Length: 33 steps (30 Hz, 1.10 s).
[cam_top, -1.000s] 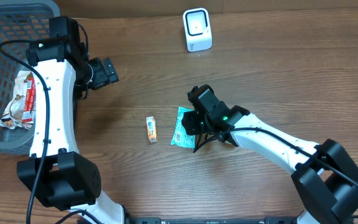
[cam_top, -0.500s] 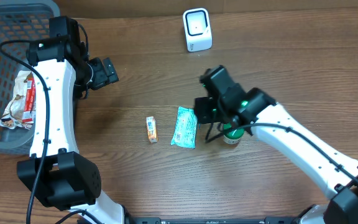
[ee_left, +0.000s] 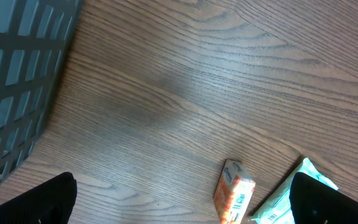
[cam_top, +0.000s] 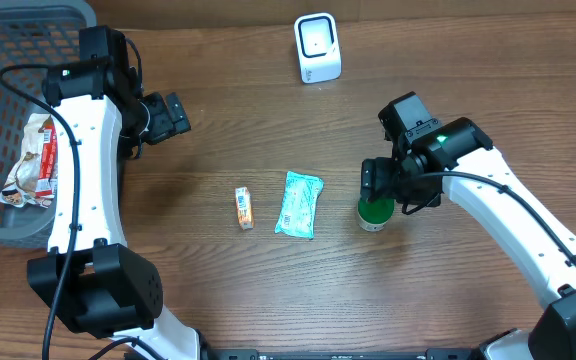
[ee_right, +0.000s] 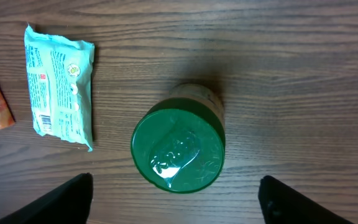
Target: Scan the item barcode
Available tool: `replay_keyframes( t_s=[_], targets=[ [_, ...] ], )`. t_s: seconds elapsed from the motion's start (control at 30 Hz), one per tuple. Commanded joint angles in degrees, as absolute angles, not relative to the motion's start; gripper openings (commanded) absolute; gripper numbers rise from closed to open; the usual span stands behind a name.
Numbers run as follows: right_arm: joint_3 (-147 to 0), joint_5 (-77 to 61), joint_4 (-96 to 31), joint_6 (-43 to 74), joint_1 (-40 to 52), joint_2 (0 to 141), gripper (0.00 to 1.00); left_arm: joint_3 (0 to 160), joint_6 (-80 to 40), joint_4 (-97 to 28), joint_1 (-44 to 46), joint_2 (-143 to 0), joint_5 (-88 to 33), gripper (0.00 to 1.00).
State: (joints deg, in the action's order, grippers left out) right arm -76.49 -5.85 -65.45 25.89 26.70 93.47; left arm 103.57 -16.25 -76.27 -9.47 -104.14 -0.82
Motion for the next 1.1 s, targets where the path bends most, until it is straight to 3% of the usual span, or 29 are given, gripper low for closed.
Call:
replay_keyframes(
  t_s=[0.0,0.4,1.07],
  targets=[
    [-76.9,-2.8,-65.6,29.3,28.1,91.7,0.91,104.7,-15.2,-76.2,-9.6,-102.3,-0.7,1.0],
    [-76.8,6.7,-65.0,36.1,35.4,93.8,0.91,104.7,-15.2,-76.2,-9.6,-102.3,-0.7,1.0],
    [-75.4,5.3,-65.0,36.3,35.7,97.9,0.92,104.7,-15.2,-76.2,-9.6,-102.3,-0.7,1.0]
  ],
)
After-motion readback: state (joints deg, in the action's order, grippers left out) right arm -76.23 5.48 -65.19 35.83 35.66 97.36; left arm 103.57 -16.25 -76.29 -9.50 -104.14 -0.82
